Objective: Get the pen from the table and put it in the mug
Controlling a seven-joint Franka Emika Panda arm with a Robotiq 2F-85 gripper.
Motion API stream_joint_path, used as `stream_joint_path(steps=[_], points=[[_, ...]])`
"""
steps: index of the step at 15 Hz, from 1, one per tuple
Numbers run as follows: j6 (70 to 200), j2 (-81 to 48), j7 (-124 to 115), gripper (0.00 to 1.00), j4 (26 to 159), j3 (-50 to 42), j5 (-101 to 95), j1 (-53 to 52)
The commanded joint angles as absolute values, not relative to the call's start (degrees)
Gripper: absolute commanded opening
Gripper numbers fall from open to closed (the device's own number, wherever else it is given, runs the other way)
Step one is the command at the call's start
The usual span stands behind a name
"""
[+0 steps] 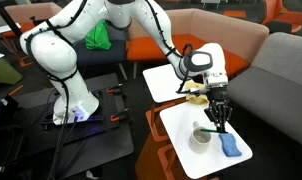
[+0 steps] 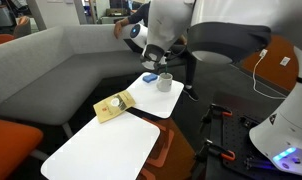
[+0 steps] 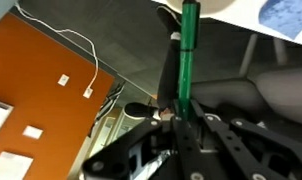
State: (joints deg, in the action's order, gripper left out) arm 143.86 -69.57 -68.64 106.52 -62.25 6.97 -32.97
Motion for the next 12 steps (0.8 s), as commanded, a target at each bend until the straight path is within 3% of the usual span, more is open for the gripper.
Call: stream_joint_path(steps=[1, 12], points=[[141.6, -66.9, -66.0, 0.03, 100.4, -56.7, 3.5, -25.2], [136.1, -66.9, -61.8, 0.03, 86.9, -43.1, -0.8, -11.8]])
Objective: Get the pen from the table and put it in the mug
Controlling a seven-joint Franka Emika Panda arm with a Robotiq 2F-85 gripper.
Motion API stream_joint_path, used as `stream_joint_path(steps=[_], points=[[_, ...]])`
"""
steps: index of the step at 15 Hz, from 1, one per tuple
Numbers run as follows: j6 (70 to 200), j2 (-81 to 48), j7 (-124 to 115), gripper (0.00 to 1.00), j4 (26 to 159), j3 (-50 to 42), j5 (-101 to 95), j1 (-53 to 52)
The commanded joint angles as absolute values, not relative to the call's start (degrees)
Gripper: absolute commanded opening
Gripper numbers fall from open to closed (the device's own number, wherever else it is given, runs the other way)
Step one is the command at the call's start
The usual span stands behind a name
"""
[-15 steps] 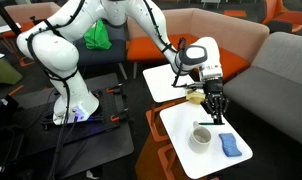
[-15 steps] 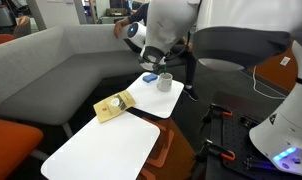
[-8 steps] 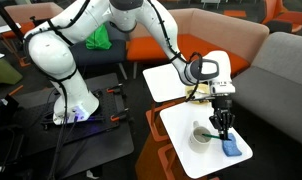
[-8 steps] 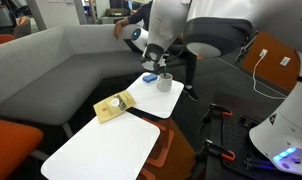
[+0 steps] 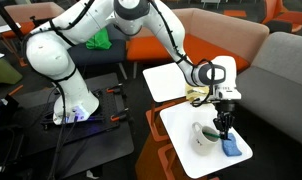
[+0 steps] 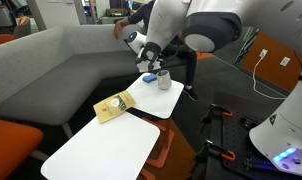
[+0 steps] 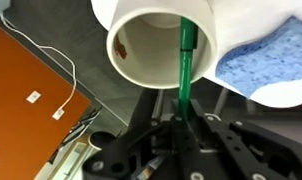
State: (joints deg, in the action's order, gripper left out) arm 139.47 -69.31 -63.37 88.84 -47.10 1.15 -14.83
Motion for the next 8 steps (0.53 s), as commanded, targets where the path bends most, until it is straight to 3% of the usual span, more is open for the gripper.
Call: stream_joint_path(steps=[1, 8], points=[[135.4, -66.6, -62.4, 0.03, 87.0, -42.5, -1.1, -11.5], [134.3, -61.8, -65.0, 0.03, 92.9, -41.3, -2.1, -13.0]])
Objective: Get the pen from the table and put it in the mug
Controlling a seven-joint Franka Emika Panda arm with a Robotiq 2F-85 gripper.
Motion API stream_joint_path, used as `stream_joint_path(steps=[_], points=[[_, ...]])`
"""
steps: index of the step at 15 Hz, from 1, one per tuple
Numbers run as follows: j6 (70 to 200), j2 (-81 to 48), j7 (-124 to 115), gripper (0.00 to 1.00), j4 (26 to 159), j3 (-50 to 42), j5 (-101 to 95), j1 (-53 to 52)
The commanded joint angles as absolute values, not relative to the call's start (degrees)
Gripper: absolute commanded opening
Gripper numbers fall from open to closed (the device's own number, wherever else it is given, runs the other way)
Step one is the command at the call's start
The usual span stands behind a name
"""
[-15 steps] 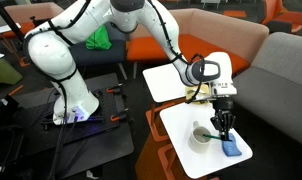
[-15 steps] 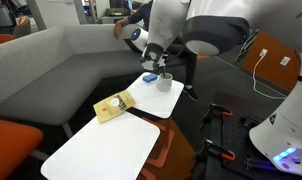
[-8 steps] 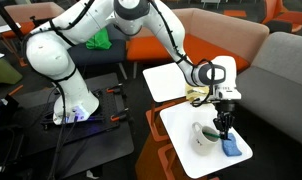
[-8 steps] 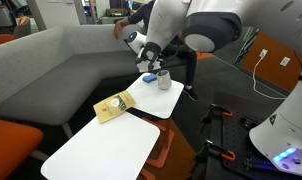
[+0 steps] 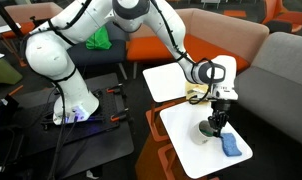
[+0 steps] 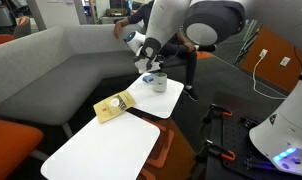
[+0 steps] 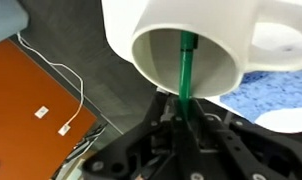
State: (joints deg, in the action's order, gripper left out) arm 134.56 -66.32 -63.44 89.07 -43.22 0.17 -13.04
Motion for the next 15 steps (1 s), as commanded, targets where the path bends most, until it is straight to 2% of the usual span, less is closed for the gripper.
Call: stream_joint_path(steps=[1, 9, 10, 11, 15], points=[[134.8, -60.6, -65.3, 0.03, 94.4, -41.2, -2.4, -13.7], [133.2, -54.8, -71.4, 0.03, 101.8, -41.0, -7.2, -18.1], [132.3, -54.6, -71.7, 0.27, 101.8, -40.5, -7.6, -18.0], [131.7, -54.2, -71.9, 0.38, 101.9, -40.0, -8.0, -17.8], [130.3, -52.4, -72.8, 0.67, 103.2, -38.3, -9.2, -17.8]])
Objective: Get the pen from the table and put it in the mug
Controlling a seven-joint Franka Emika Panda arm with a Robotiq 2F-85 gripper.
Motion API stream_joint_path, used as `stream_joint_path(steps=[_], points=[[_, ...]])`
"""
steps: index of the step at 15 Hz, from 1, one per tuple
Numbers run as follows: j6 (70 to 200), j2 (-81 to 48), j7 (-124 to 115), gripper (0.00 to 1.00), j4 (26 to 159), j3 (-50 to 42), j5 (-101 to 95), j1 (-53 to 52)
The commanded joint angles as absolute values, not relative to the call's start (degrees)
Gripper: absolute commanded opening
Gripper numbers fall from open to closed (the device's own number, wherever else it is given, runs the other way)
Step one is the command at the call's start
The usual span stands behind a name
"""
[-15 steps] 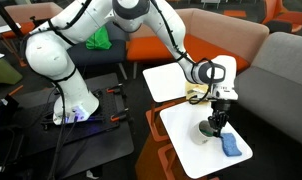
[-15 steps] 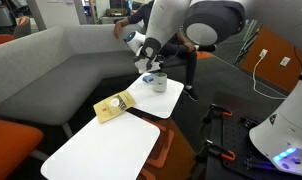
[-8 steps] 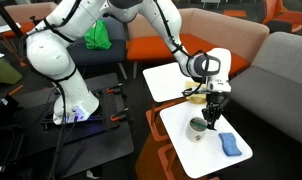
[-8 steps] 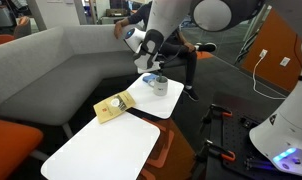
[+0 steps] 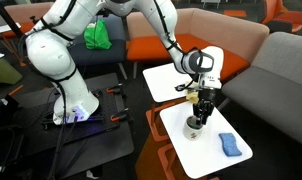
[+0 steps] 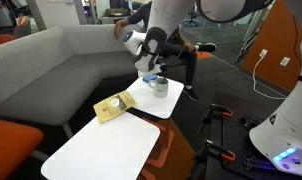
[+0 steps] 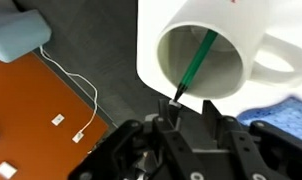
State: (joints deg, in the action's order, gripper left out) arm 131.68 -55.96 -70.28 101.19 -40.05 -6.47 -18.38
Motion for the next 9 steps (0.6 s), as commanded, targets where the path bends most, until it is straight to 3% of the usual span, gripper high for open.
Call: stream_joint_path(steps=[1, 5, 9], points=[[131.7, -51.4, -72.7, 0.74, 104.1, -38.0, -9.6, -17.8], [135.0, -45.1, -71.1, 1.0, 108.6, -35.5, -11.7, -17.6], [136.0, -37.1, -66.6, 1.0, 113.5, -30.3, -15.2, -15.9]])
